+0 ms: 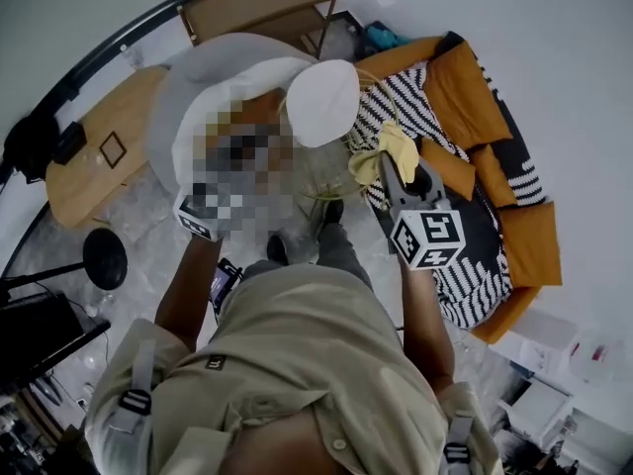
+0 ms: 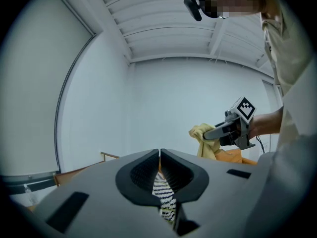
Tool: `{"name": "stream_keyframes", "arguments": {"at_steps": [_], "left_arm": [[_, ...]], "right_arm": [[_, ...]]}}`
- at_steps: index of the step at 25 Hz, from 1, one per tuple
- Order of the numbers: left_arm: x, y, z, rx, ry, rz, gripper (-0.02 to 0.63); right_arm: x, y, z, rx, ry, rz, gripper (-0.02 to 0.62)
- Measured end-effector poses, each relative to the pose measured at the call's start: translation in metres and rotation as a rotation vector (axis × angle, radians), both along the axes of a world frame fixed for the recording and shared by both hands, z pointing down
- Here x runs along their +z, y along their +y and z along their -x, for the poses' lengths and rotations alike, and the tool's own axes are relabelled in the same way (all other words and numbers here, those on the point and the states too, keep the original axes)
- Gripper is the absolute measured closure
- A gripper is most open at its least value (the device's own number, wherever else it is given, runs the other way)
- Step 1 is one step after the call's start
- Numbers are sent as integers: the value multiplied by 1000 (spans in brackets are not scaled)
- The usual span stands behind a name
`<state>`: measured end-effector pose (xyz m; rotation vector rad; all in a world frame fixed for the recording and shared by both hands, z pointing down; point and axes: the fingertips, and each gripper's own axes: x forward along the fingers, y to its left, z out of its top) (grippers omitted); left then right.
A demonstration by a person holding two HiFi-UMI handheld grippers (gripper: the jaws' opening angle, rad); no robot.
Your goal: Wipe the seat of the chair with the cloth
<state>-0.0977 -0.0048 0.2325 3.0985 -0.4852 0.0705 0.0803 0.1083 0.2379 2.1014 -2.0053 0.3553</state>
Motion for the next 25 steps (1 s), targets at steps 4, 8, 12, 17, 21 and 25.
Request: {"name": "stream_keyframes", "arguments": {"at_steps": [4, 8, 12, 17, 21, 25], "left_arm": [[-3, -28, 9, -69, -12, -7, 578], [-6, -55, 5, -138, -12, 1, 578], [6, -78, -7, -185, -29, 27, 578], [30, -102, -20, -241, -55, 77, 578], [51, -118, -32, -264, -99, 102, 578], [73, -127, -41, -320, -159, 178, 578]], "right_arm": [[5, -34, -6, -50, -9, 3, 466], [8, -74, -22, -113, -10, 21, 466], [23, -114, -42, -156, -21, 53, 466], [47, -164, -60, -212, -31, 91, 468], [75, -201, -73, -255, -41, 123, 467], [113, -231, -85, -296, -58, 167, 468]]}}
